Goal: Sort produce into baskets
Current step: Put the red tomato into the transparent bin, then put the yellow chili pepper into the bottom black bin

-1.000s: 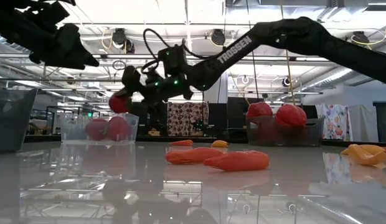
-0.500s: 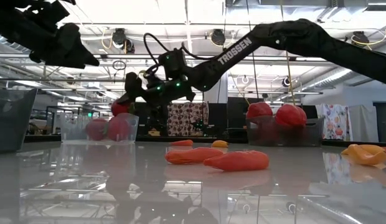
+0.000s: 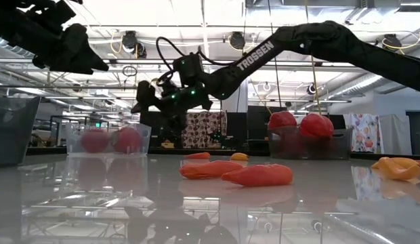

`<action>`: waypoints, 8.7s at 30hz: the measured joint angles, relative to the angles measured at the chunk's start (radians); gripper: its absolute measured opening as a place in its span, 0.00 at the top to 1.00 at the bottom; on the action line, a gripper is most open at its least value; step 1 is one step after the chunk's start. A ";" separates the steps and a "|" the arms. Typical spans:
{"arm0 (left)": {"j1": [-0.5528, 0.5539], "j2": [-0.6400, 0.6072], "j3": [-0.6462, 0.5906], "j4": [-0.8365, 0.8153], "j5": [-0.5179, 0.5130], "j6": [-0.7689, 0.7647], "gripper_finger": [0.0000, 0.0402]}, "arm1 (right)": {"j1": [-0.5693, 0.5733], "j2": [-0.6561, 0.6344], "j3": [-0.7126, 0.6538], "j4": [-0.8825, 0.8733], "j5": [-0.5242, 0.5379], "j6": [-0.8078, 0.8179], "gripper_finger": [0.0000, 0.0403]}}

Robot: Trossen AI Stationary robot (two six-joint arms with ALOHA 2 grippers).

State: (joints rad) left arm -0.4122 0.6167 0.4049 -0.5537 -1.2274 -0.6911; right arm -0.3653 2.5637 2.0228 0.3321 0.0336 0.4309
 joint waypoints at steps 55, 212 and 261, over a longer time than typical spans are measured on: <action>0.000 0.116 -0.001 0.127 0.344 0.068 0.15 | 0.621 -0.820 -0.737 -1.904 -0.070 0.177 0.15; -0.077 0.228 0.028 0.223 0.735 -0.116 0.15 | 0.748 -0.380 -0.034 -1.901 0.018 0.687 0.16; -0.112 0.204 0.027 -0.418 0.409 -0.494 0.15 | 0.963 -0.572 -0.662 -1.307 0.112 1.188 0.98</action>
State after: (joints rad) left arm -0.5240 0.8204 0.4320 -0.9720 -0.8185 -1.1846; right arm 0.5974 1.9913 1.3605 -0.9752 0.1461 1.6193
